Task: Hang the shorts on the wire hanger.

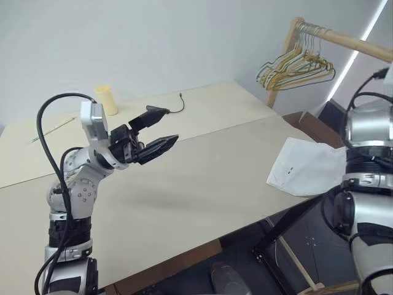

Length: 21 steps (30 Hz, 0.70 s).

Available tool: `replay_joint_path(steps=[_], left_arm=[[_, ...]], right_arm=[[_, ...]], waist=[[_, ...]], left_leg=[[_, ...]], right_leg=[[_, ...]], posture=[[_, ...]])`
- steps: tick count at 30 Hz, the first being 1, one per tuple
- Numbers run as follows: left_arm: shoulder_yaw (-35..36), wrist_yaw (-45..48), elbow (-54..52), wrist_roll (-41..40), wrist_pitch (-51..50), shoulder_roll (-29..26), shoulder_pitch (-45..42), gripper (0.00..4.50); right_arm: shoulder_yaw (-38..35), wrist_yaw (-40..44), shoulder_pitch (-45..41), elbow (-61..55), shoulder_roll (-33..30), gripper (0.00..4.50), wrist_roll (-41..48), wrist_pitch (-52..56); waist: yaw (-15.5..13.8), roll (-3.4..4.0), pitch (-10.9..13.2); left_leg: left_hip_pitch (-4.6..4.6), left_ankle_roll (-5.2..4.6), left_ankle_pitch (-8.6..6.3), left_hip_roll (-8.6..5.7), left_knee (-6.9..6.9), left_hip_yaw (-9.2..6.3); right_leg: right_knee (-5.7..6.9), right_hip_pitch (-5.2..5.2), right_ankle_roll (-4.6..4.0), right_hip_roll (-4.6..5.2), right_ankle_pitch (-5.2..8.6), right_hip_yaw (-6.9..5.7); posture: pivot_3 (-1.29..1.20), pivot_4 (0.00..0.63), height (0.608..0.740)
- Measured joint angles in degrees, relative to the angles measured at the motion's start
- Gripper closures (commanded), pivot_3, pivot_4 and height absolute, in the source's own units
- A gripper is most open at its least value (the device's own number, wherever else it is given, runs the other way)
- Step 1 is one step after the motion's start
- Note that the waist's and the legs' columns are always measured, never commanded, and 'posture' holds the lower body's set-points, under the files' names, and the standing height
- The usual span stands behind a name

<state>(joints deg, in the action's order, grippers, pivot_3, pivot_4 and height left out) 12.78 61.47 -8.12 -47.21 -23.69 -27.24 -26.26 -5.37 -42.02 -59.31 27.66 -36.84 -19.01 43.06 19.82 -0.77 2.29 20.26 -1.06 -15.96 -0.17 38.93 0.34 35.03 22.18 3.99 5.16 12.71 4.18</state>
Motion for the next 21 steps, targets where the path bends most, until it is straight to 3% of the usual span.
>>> replay_joint_path(steps=[6,10,14,21], left_arm=[[-0.06,0.5,0.08,-0.21,-0.01,0.33,-0.12,0.0],[0.02,0.39,0.09,-0.05,0.0,-0.22,-0.07,0.0],[2.16,-0.31,-0.02,1.83,0.14,-4.53,3.15,0.0],[6.05,-3.27,-2.33,6.67,1.23,-10.41,15.21,0.0]], right_arm=[[9.79,11.01,2.75,-10.06,-0.79,0.02,-4.84,-15.06],[12.11,26.18,6.94,-11.24,2.47,0.02,-0.6,-18.25],[14.35,41.38,10.59,-14.43,6.16,0.02,5.29,-19.48],[20.31,63.7,18.74,-23.39,7.02,0.02,11.51,-23.37]], waist=[[0.12,-0.13,-0.06],[-0.01,-0.16,-0.04],[0.08,-0.12,-0.01],[-3.4,-0.15,0.01]], left_leg=[[0.02,0.0,0.0,0.02,0.01,-0.06],[0.02,0.0,0.0,0.01,0.04,-0.06],[-0.01,0.0,0.0,0.1,-0.04,-0.17],[0.04,0.01,-0.01,0.12,-0.05,-0.26]], right_leg=[[-0.03,-0.02,0.01,-0.03,-0.01,-0.05],[-0.02,-0.04,0.04,0.01,-0.04,-0.05],[0.08,0.07,-0.02,-0.11,-0.06,-0.1],[0.09,0.11,-0.04,0.07,-0.05,-0.19]], posture=[[-0.25,0.0,0.74],[-0.22,0.0,0.74],[-0.17,0.0,0.74],[-0.07,0.0,0.74]])
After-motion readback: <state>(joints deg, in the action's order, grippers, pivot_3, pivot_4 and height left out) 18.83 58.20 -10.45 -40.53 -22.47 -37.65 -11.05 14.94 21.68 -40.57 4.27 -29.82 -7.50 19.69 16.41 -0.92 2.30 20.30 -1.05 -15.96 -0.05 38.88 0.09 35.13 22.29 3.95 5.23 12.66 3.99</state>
